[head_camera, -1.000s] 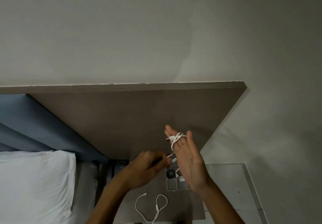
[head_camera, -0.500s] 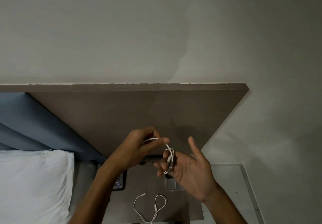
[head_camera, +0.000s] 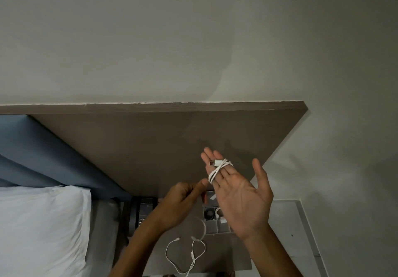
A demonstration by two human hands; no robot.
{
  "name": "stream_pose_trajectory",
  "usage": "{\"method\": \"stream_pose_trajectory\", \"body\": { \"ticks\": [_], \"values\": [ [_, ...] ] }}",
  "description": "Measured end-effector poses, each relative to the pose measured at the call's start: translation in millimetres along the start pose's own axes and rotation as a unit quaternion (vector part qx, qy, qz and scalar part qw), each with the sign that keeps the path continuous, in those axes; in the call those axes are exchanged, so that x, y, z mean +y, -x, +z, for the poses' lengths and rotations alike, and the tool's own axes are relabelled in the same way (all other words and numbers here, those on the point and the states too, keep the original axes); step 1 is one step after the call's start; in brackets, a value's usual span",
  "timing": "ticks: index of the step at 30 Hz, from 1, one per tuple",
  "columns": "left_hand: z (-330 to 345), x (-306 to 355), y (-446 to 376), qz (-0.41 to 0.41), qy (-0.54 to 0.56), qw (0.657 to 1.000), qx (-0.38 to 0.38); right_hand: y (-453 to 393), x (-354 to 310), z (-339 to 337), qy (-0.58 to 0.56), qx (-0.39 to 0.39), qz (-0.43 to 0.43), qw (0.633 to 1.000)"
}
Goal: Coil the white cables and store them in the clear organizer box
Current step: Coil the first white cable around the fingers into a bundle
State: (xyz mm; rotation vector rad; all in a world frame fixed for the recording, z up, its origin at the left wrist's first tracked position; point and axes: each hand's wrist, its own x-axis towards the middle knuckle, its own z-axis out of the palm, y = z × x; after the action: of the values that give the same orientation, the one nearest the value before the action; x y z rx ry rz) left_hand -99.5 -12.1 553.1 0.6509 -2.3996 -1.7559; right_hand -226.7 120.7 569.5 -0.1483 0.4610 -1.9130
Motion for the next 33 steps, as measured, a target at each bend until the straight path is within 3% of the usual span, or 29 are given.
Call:
{"method": "stream_pose_trajectory", "body": {
  "ticks": [2, 5, 8, 12, 16, 19, 23, 28, 31, 33],
  "values": [
    [-1, -2, 4, -0.006, -0.036, 0.999, -0.032, -4, 1, -7, 0.114, 0.036, -0.017, 0.993],
    [-7, 3, 8, 0.003, -0.101, 0.991, -0.093, -8, 7, -18, 0.338, 0.102, -0.02, 0.935],
    [-21, 16, 7, 0.03, -0.112, 0.987, -0.107, -6, 10, -23, 0.439, 0.066, 0.08, 0.892],
    [-42, 30, -5, 0.049, -0.081, 0.995, -0.043, -4, 11, -25, 0.363, 0.042, 0.154, 0.918],
    [-47, 27, -13, 0.054, -0.093, 0.994, -0.009, 0, 3, -19, 0.236, -0.056, 0.211, 0.947],
    [-41, 19, -12, 0.059, -0.03, 0.998, 0.005, 5, 2, -18, 0.057, -0.077, 0.195, 0.976],
    [-26, 11, -7, 0.031, 0.029, 0.999, 0.002, 11, 8, -11, -0.108, -0.017, 0.124, 0.986],
    [-13, 2, 6, 0.023, -0.025, 0.999, 0.002, 11, -3, -1, -0.084, 0.029, 0.003, 0.996],
    [-9, 3, 14, 0.022, -0.053, 0.998, -0.035, 4, -2, -3, 0.072, 0.05, -0.019, 0.996],
    [-7, 4, 17, 0.026, -0.08, 0.994, -0.063, 1, 5, -8, 0.217, 0.084, -0.023, 0.972]
  ]
}}
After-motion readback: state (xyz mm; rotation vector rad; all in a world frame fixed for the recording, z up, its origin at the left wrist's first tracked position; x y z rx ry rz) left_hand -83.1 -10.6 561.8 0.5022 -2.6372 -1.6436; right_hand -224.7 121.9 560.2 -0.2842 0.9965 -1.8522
